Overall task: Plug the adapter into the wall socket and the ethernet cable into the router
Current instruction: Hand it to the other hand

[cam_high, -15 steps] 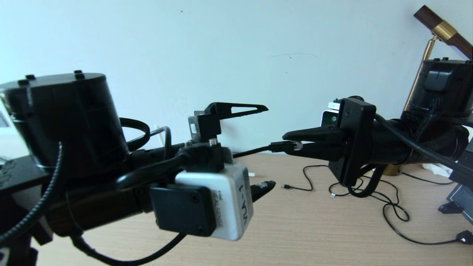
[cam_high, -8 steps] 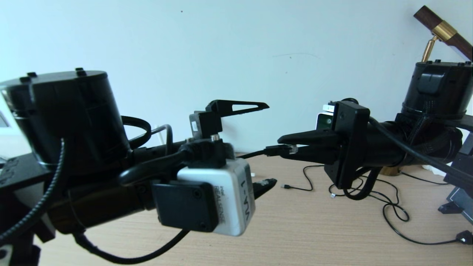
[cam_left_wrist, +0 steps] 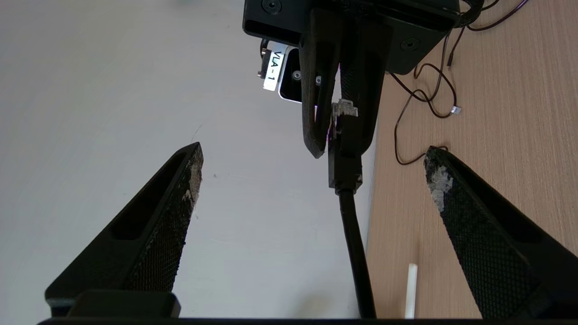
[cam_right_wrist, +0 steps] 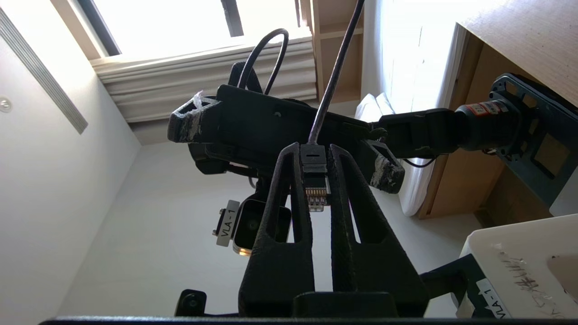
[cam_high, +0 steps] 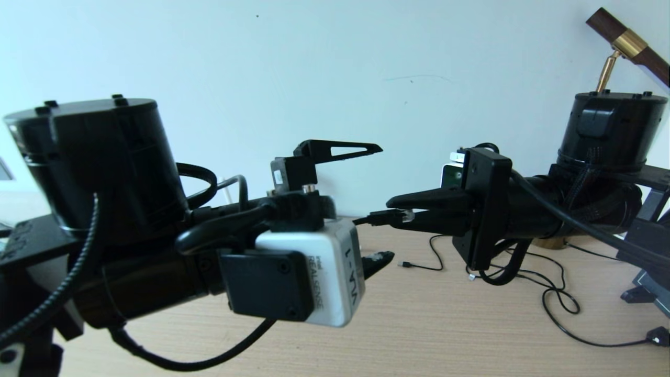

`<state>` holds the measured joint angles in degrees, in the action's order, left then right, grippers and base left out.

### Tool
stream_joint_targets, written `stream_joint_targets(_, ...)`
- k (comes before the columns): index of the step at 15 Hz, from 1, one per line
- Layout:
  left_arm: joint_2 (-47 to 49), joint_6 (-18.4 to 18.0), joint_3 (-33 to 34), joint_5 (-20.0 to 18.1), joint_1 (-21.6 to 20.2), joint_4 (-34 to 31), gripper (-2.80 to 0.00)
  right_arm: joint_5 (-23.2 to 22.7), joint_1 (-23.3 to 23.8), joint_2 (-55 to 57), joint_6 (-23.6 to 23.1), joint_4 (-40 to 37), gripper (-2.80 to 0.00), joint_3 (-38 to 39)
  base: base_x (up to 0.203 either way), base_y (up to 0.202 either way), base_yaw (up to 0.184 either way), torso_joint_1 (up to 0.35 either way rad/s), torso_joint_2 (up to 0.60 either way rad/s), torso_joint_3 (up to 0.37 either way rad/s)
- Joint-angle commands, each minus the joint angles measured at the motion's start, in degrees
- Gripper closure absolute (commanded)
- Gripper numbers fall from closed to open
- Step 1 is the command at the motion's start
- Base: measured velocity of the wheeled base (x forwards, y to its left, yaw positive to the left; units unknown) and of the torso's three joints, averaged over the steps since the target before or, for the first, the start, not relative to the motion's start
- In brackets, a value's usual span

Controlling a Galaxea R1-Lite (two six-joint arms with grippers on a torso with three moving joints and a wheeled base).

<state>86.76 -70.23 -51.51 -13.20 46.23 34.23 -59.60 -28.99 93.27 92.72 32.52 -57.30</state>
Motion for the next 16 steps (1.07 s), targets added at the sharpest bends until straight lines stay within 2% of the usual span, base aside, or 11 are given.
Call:
stream_joint_targets(1, 0.34, -0.35, 0.18, -0.07, 0.0, 0.75, -2.8, -0.34, -0.01, 0.07, 0.53, 0.26, 0.0, 0.08, 0.0, 0.0, 0.0, 0.0, 0.0, 0.0)
stream_joint_targets(2, 0.34, -0.35, 0.27, -0.07, 0.0, 0.75, 0.0, -0.34, -0.01, -0.02, 0.53, 0.17, 0.0, 0.17, 0.0, 0.0, 0.0, 0.0, 0.0, 0.0)
stream_joint_targets(5, -0.01, 0.84, 0.81, -0.07, -0.45, 0.84, 0.0, -0.34, 0.04, -0.49, 0.53, 0.17, 0.0, 0.3, 0.0, 0.0, 0.0, 0.0, 0.0, 0.0)
stream_joint_targets(16, 0.25, 0.71, 1.67, -0.07, -0.88, 0.84, 0.0, -0.43, -0.01, -1.4, 0.62, 0.0, 0.0, 0.52, 0.0, 0.0, 0.0, 0.0, 0.0, 0.0)
